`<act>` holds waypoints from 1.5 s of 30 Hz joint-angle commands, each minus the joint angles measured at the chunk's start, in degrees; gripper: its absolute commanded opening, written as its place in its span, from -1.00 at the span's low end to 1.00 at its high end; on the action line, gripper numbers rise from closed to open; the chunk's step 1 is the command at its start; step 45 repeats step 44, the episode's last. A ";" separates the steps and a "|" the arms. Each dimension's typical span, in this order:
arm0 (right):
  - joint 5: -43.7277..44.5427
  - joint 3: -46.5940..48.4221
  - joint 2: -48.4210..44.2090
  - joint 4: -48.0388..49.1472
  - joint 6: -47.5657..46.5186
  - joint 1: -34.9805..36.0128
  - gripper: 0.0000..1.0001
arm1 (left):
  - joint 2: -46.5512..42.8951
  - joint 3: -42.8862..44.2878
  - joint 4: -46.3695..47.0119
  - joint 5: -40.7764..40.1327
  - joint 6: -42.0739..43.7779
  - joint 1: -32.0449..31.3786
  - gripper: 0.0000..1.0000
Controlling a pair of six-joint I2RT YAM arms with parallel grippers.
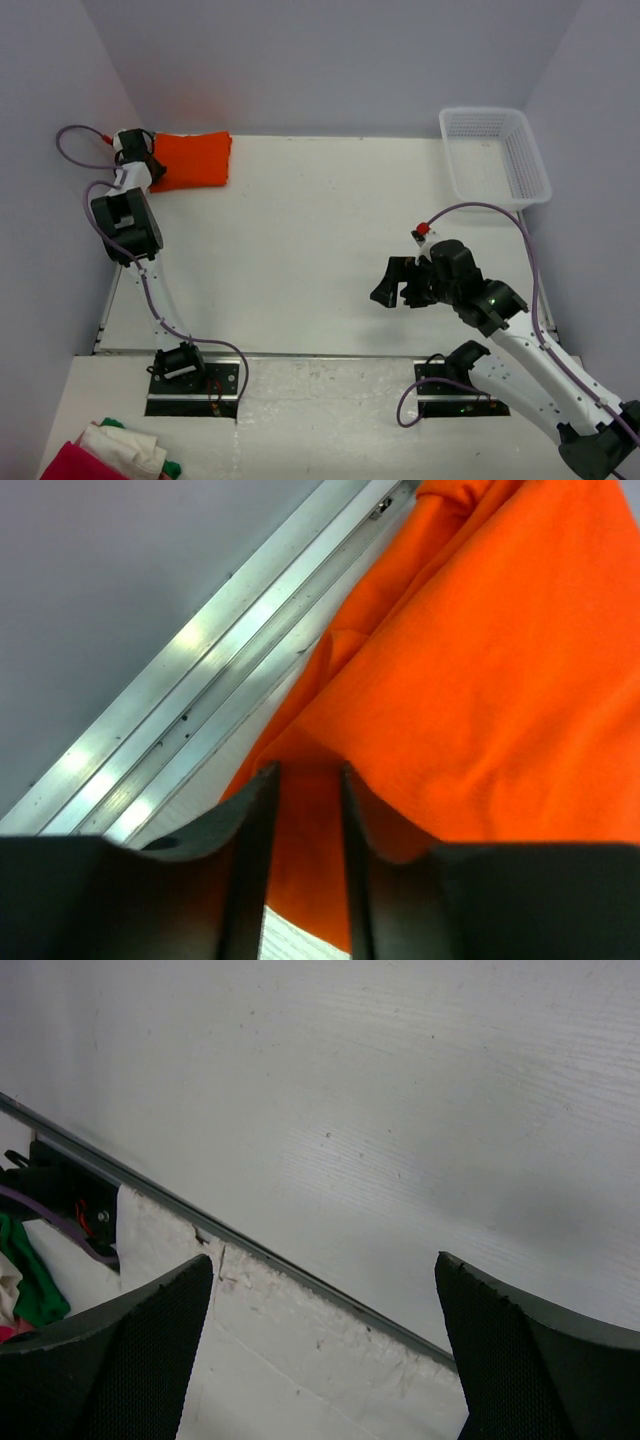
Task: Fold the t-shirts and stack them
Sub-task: Put the neatly folded tshirt into the corner of the board with the left arm
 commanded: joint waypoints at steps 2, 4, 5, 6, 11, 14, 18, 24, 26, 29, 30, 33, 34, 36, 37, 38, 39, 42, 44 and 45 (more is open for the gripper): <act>0.46 1.17 -0.56 0.97 0.54 0.43 0.85 | -2.92 -0.06 1.20 2.13 -1.06 1.45 -0.18; 0.46 0.73 -0.65 1.23 0.54 0.43 0.86 | -3.36 1.69 0.07 2.92 -1.15 1.45 -0.09; 0.28 0.47 -0.65 1.41 0.63 0.34 0.86 | -3.71 2.22 -0.29 3.97 -1.24 1.37 0.01; 0.19 0.38 -0.82 1.67 0.45 0.43 0.86 | -4.06 3.44 -0.82 4.33 -1.41 1.37 0.05; 0.98 -0.15 -2.05 2.29 0.19 0.34 0.86 | -8.97 4.42 -2.05 7.83 -2.21 1.19 0.25; 0.55 -0.94 -3.19 2.99 0.54 0.43 0.86 | -12.31 5.47 -2.84 11.25 -2.65 0.40 0.32; 0.28 -1.47 -4.51 3.60 0.45 0.34 0.87 | -15.84 6.53 -5.21 15.41 -4.23 -0.56 0.54; 3.69 0.20 -6.00 2.46 0.80 0.34 0.94 | -23.49 1.18 -6.70 17.26 -2.30 -7.15 0.52; 5.11 0.90 -6.18 2.11 0.98 0.43 0.98 | -24.81 0.56 -7.76 17.61 -0.11 -11.54 0.53; 6.08 1.96 -5.83 1.93 0.98 0.43 0.98 | -26.65 -1.01 -10.66 15.68 2.71 -17.95 0.72; 6.34 2.13 -5.83 1.93 1.07 0.43 0.98 | -27.79 -2.50 -10.49 14.89 3.15 -19.01 0.77; 8.19 2.92 -6.71 1.67 1.33 0.43 0.98 | -33.15 -10.32 -8.74 11.82 3.33 -25.60 1.00; 9.15 3.10 -7.76 1.67 1.33 0.34 0.98 | -36.03 -14.52 -8.04 10.68 3.50 -28.05 1.00; 9.68 3.28 -8.82 1.58 1.42 0.34 0.98 | -39.99 -18.59 -5.84 10.05 3.86 -31.31 1.00; 9.68 3.28 -9.87 1.67 1.33 0.52 0.98 | -40.89 -21.39 -5.83 9.35 4.03 -32.29 1.00; 9.68 3.28 -10.31 1.76 1.24 0.43 0.98 | -41.85 -22.55 -5.92 7.87 4.56 -33.08 1.00; 9.42 3.36 -10.58 1.50 1.24 0.43 0.98 | -42.82 -23.60 -5.92 7.68 4.73 -34.39 1.00; 9.33 3.98 -11.19 0.79 1.07 0.43 0.98 | -48.34 -27.65 -5.39 8.03 6.40 -36.85 1.00; 9.51 4.50 -11.98 0.27 1.07 0.52 0.98 | -50.90 -29.93 -5.57 4.79 6.41 -38.96 1.00; 9.51 4.50 -11.98 0.27 1.07 0.52 0.98 | -50.90 -29.93 -5.57 4.79 6.41 -38.96 1.00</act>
